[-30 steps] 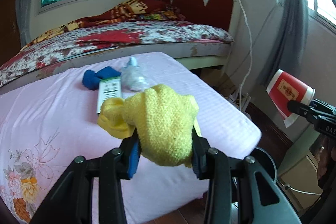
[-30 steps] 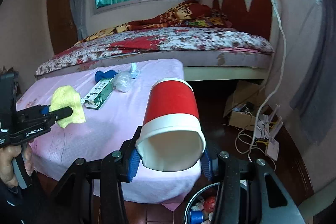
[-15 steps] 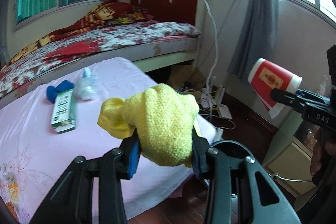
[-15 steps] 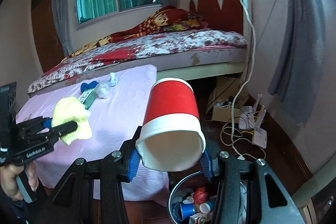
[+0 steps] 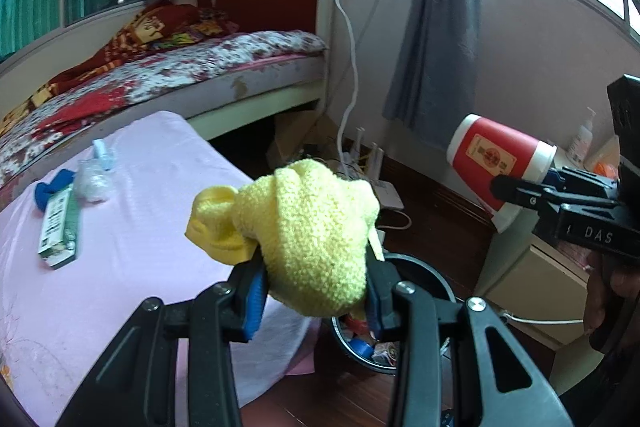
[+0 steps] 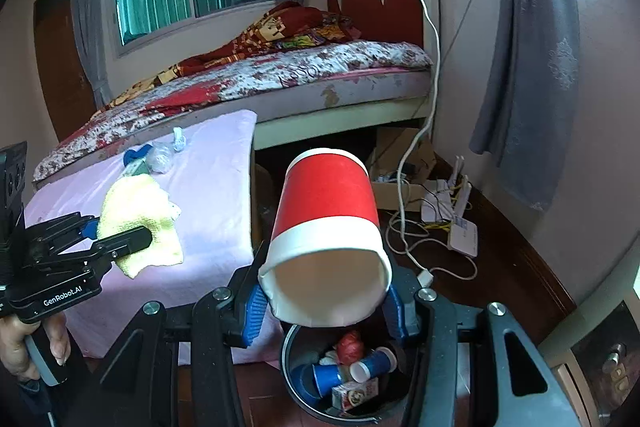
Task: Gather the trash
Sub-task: 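Carry the yellow cloth and red cup over the bin and release both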
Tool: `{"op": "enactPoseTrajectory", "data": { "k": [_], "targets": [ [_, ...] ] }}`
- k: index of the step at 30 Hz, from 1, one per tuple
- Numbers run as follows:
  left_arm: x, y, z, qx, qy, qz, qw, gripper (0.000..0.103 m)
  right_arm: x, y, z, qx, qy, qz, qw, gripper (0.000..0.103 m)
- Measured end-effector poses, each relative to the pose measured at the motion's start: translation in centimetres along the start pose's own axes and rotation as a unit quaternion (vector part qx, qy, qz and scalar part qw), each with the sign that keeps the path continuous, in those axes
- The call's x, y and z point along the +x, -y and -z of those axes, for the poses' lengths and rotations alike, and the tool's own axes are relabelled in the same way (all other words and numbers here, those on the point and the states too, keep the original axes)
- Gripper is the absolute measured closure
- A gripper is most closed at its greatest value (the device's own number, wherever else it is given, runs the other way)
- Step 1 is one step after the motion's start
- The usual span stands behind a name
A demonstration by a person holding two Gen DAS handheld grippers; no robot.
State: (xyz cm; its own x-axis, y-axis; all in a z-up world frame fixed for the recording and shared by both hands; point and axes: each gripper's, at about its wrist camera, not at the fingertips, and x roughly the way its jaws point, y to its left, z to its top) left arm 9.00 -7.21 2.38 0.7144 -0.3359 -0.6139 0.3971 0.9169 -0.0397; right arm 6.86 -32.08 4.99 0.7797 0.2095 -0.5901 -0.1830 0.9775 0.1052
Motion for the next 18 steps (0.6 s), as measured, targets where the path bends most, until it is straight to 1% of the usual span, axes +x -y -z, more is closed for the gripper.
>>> {"op": "enactPoseTrajectory", "data": {
  "k": [10, 18],
  "targets": [
    [2.9, 4.3, 0.9, 0.03, -0.03, 0.035, 0.9985, 0.062, 1.1, 3.0, 3.5, 0.0, -0.034, 0.031, 0.999, 0.052],
    [4.8, 6.5, 1.7, 0.048, -0.051, 0.053, 0.9961, 0.062, 2.2, 5.7, 5.7, 0.013, -0.061, 0.048, 0.997, 0.052]
  ]
}}
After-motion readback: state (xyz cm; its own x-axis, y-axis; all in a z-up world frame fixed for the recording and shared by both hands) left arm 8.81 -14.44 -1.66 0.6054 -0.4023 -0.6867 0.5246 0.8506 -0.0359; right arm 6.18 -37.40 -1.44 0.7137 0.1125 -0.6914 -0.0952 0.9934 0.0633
